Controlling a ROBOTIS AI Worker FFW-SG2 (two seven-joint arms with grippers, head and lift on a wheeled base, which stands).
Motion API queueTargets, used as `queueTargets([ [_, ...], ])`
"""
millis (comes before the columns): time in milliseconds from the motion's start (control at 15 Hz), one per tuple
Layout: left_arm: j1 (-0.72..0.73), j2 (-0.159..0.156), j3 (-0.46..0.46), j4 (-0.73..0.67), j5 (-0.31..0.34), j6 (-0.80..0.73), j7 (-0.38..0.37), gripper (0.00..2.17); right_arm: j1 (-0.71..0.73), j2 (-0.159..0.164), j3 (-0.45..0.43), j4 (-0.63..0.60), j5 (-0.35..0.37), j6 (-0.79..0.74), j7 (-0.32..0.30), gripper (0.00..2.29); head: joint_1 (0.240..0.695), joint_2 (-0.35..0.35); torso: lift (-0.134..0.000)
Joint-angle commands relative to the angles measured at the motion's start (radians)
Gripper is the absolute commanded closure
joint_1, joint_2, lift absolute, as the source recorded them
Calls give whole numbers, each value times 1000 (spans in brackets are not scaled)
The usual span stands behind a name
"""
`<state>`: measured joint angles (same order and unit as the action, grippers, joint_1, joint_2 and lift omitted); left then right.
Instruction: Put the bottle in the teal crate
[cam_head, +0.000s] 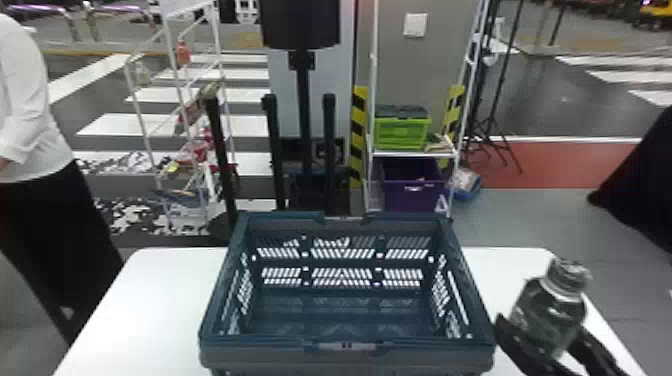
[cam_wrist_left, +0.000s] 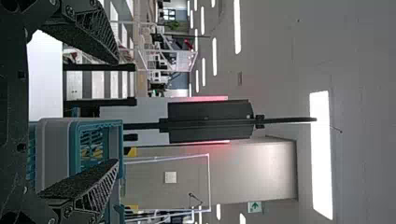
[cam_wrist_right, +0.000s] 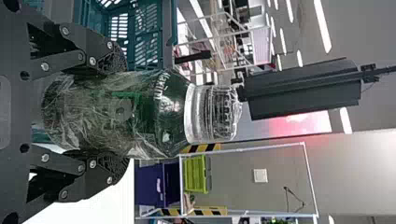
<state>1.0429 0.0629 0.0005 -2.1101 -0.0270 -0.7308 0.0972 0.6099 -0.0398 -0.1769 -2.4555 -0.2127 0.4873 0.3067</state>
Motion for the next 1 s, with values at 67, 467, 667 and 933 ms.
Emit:
queueTargets([
  [67,-1,0,13,12,22,-12,-4,144,-208,-80,51,16,3,245,0,2047,499,0,0],
  [467,-9,-11,13,75,35,-98,10,140,-587,-158,195,179,1,684,101,2047,499,0,0],
  [667,-7,-23,13,113,38,-163,13,144,-754,-170,290,320,4,788,138,2044,499,0,0],
  [933,0,-34,13,144,42,-227,25,144,-969,-152,450,518,6,932,150,2044,499,0,0],
])
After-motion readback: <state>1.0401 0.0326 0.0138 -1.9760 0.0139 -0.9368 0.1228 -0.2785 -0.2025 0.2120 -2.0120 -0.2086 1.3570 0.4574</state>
